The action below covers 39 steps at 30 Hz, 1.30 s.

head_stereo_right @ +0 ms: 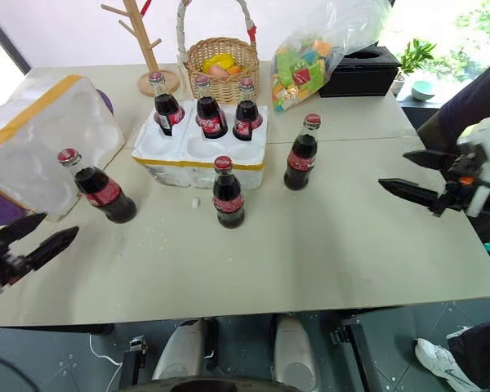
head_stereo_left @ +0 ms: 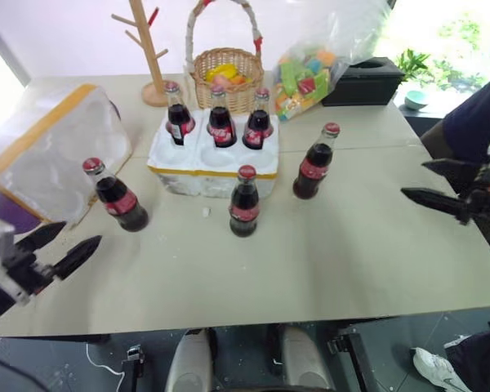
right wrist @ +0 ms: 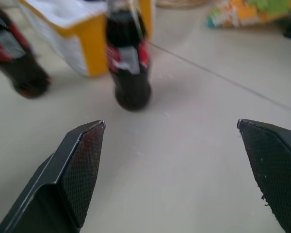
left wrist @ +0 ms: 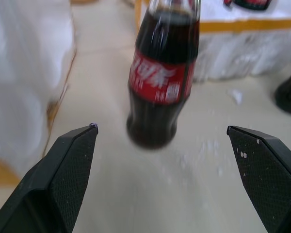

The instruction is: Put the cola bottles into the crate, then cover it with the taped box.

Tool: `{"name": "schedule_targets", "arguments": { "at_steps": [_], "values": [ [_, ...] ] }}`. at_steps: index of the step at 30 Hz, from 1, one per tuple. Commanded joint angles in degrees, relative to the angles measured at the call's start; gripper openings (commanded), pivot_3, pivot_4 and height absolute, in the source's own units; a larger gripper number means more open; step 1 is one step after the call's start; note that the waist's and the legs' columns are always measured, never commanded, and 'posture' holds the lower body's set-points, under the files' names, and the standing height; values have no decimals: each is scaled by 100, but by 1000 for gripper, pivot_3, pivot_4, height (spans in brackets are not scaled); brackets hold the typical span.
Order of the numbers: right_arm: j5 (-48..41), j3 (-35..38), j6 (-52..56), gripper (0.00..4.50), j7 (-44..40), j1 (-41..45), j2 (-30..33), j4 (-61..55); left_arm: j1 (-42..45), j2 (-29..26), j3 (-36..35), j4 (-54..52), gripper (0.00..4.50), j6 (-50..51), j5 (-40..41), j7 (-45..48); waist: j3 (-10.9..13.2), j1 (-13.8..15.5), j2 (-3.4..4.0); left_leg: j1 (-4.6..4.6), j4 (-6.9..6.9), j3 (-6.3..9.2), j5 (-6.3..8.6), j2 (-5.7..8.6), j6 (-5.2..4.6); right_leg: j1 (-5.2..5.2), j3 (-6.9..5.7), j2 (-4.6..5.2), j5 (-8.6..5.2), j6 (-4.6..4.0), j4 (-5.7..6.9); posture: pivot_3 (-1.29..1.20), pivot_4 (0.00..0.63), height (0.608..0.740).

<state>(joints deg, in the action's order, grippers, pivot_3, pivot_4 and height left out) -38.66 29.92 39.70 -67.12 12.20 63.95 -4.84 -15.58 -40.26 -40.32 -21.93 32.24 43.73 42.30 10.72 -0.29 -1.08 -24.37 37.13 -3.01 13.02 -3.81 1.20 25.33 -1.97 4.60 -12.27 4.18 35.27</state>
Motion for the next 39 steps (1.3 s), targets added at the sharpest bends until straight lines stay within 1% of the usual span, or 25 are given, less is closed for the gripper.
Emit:
{"name": "schedule_targets", "arguments": {
  "at_steps": [1,4,8,11,15,16,18,19,20,23,26,28,31,32,34,35,36,39],
  "values": [
    [-1109,862,976,4500,-234,-122,310,-1109,589,-142,457,262,4467,-93,-269,-186,-2,5,-2,1,0,0,0,0,0,-1,0,-1,0,0,0,0,150,740],
    [-2038,1379,1709,4500,-57,-112,383,-1758,1108,-205,810,618,4467,-179,-475,-137,-3,17,-9,1,2,-1,0,0,0,-3,1,-1,1,1,0,0,150,740],
    [-3261,1796,2310,4500,500,-50,374,-2397,1822,-216,1349,1219,4467,-356,-787,33,-4,61,-11,3,5,-2,0,1,0,-7,1,0,2,0,0,0,150,740],
    [-3779,1890,2419,4500,912,-83,373,-2732,2186,-165,1719,1668,4467,-611,-1087,170,-4,103,-11,3,5,-2,0,1,0,-8,0,0,2,0,0,0,150,740],
    [-4138,1853,2355,4500,1405,-114,347,-2914,2407,-113,2122,2086,4467,-964,-1402,402,-4,107,-13,-1,5,-2,0,1,0,-7,0,1,2,0,-2,0,150,740],
    [-4189,1811,2316,4500,1537,-93,343,-2898,2397,-110,2151,2122,4232,-1030,-1414,492,-4,106,-13,-1,5,-2,0,1,0,-7,0,1,2,0,-2,0,150,740],
    [-4233,1727,2242,4500,1743,-54,344,-2863,2378,-120,2147,2166,3620,-1056,-1405,575,-4,106,-13,-1,5,-3,-1,1,-1,-7,1,3,2,0,-2,0,150,740],
    [-4275,1712,2222,4500,1808,-54,348,-2847,2362,-137,2119,2161,3205,-1061,-1410,585,-4,104,-13,-1,5,-3,-1,1,-1,-7,1,3,2,0,-2,0,150,740],
    [-4314,1699,2205,4500,1851,-64,349,-2841,2350,-168,2056,2123,2781,-984,-1347,611,-4,103,-13,0,5,-3,-1,1,-1,-7,1,3,2,0,-2,0,150,740],
    [-4335,1652,2163,4500,1909,-131,314,-2870,2348,-302,1822,1887,2818,-534,-936,782,-4,100,-13,-1,4,-3,-1,0,-1,-7,1,2,2,1,-1,0,150,740],
    [-4230,1570,2107,4500,1881,-250,281,-2932,2395,-733,1576,1470,2818,478,37,1320,3,100,-27,-2,4,-2,-1,0,-2,-6,0,2,2,2,-1,0,150,740],
    [-4194,1510,2050,4500,1888,-292,285,-2934,2601,-994,1477,1366,2818,952,507,1559,4,103,-27,-5,5,-2,-1,-1,-2,-3,0,1,2,2,-1,0,150,740],
    [-4121,1406,1978,4500,1919,-325,283,-2942,3327,-1244,1476,1579,2818,1413,945,1654,5,153,-30,-6,10,2,-1,1,-1,-6,-2,2,2,2,0,0,150,740],
    [-4083,1341,1937,4500,1952,-343,255,-2971,3900,-1229,1615,1927,2818,1444,946,1647,5,160,-30,-6,13,4,-1,1,-1,-8,-3,1,2,1,0,0,150,740],
    [-4053,1251,1878,4500,2016,-364,215,-3012,4687,-1162,1842,2472,2818,1450,840,1651,9,209,-37,-5,23,6,-2,2,-1,-14,-3,0,2,1,5,0,150,740],
    [-4072,1208,1849,4500,2076,-366,191,-3028,5036,-1102,1991,2766,2818,1363,688,1709,9,225,-37,-6,24,6,-2,2,-1,-13,-3,-3,3,2,4,0,150,740],
    [-4086,1147,1807,4500,2158,-364,163,-3055,5433,-991,2250,3174,2818,1061,331,1774,7,233,-35,-4,25,5,-2,3,-2,-17,-2,-2,3,2,4,0,150,740],
    [-4196,1000,1689,4500,2462,-367,64,-3154,6736,-409,2960,4793,2818,-23,-712,1855,3,285,-33,3,21,3,-2,7,-3,-24,0,-2,3,5,3,0,150,740]
  ]
}}
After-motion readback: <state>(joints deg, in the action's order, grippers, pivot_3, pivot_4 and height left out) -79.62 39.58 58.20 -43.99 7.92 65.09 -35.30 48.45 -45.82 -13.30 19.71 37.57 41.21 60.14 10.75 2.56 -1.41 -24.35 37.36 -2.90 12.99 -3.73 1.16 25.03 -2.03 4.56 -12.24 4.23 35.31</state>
